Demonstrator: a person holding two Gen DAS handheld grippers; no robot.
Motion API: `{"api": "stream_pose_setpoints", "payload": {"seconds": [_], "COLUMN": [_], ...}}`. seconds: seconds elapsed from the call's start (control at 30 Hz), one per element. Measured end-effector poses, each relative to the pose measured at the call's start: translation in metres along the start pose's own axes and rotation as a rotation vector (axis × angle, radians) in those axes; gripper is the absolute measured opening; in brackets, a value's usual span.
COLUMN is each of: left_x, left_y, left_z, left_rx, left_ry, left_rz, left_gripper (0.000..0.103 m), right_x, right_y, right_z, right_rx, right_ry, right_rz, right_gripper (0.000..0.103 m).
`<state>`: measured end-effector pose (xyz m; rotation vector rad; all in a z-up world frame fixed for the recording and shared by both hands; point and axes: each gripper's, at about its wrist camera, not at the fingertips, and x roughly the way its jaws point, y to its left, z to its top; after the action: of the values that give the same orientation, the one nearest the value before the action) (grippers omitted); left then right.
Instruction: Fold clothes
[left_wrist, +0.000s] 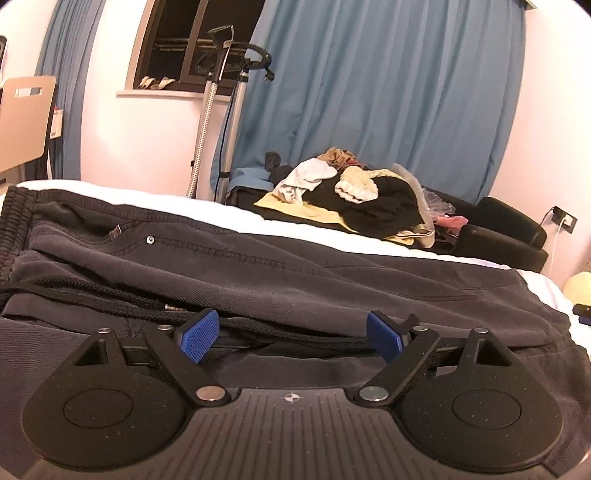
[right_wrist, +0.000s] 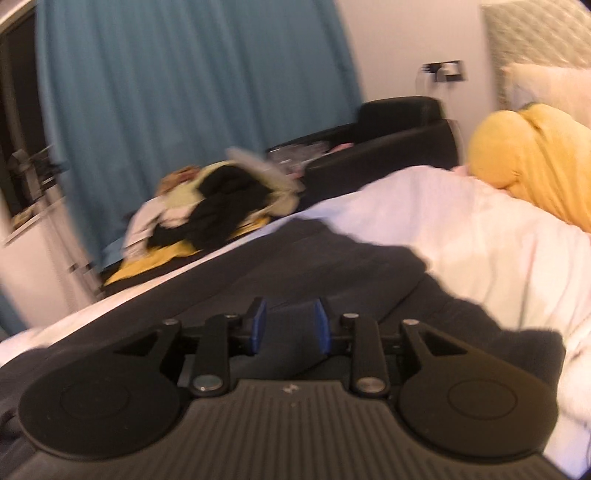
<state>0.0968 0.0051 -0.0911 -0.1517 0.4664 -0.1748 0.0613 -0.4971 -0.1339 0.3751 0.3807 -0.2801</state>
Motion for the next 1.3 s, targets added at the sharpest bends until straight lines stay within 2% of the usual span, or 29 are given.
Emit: {"api": "stream_pose_setpoints", "payload": {"seconds": [0.1,0.2,0.27,0.4,0.53,0.67,0.8,0.93,1.0,1.03,1.13,1.2,1.3], "left_x": [-0.012,-0.024,-0.032,-0.053,-0.080,-0.111,-0.146,-0.168,-0.167,-0.162,-0.147,-0.134,-0.116], "left_y": [-0.006,-0.010,-0.009,0.004,0.029,0.078,0.144,0.214,0.234,0.238,0.249,0.257,0.268], "left_z": [-0.002,-0.004,-0.005,-0.009,-0.007,0.007,0.012,-0.015,-0.032,-0.038,-0.055,-0.058,-0.056], "left_rx": [0.033,0.048,0.044,-0.023,-0.120,-0.343,-0.639,-1.029,-1.156,-1.189,-1.283,-1.315,-1.318], "left_ry": [-0.009,-0.013,-0.005,0.042,0.077,0.101,0.079,0.049,0.044,0.058,0.099,0.106,0.110], "left_rz": [-0.003,0.003,0.020,0.099,0.160,0.180,0.181,0.156,0.138,0.135,0.131,0.176,0.231], "left_gripper": [0.089,0.089,0.089,0.089,0.089,0.093,0.094,0.095,0.095,0.095,0.093,0.092,0.084], "right_x": [-0.023,-0.044,-0.053,-0.063,-0.067,-0.069,-0.074,-0.068,-0.066,-0.064,-0.061,-0.058,-0.052], "right_y": [0.032,0.064,0.078,0.104,0.136,0.146,0.135,0.121,0.117,0.115,0.109,0.105,0.101], "right_z": [-0.001,-0.006,-0.016,-0.044,-0.071,-0.078,-0.070,-0.062,-0.061,-0.061,-0.062,-0.064,-0.065], "right_rx": [-0.044,-0.101,-0.089,-0.069,-0.205,-0.232,-0.166,-0.063,-0.028,-0.012,0.045,0.071,0.096], "right_ry": [0.049,0.057,0.087,0.169,0.221,0.243,0.248,0.278,0.293,0.301,0.332,0.344,0.350], "right_rz": [0.092,0.181,0.229,0.314,0.370,0.415,0.443,0.472,0.473,0.474,0.479,0.472,0.439], "right_gripper": [0.033,0.044,0.044,0.044,0.044,0.045,0.061,0.064,0.069,0.074,0.076,0.078,0.082]}}
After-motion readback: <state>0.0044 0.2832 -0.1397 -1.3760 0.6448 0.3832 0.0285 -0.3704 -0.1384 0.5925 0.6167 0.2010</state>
